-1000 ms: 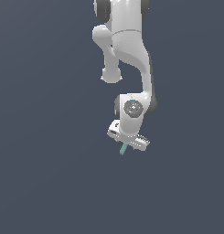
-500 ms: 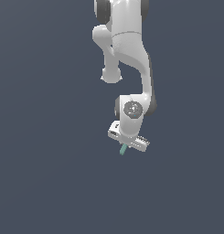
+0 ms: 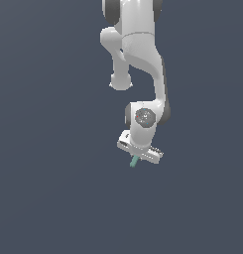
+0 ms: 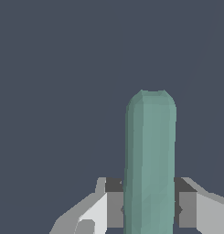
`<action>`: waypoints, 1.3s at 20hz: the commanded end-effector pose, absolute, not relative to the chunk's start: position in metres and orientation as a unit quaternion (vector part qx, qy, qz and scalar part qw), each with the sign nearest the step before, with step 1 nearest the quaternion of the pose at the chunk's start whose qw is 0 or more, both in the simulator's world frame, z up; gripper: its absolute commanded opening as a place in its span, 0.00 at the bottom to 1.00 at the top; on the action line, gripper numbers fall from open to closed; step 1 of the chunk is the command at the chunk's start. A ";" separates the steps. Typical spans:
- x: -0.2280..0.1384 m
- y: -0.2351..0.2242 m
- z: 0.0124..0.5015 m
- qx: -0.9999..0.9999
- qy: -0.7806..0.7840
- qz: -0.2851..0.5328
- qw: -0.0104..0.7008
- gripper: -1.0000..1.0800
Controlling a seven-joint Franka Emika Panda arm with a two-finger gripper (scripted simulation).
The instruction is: Pick up the object and move it to a goal position.
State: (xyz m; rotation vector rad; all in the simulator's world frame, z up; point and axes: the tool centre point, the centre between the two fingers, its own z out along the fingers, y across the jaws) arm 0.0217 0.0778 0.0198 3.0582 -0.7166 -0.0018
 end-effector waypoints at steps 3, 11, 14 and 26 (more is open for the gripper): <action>0.021 0.083 0.038 0.974 -0.228 0.000 0.000 0.00; 0.019 0.103 0.102 0.974 -0.228 0.000 0.000 0.00; 0.017 0.113 0.135 0.974 -0.228 0.000 0.000 0.00; 0.016 0.148 0.251 0.974 -0.228 0.000 0.000 0.00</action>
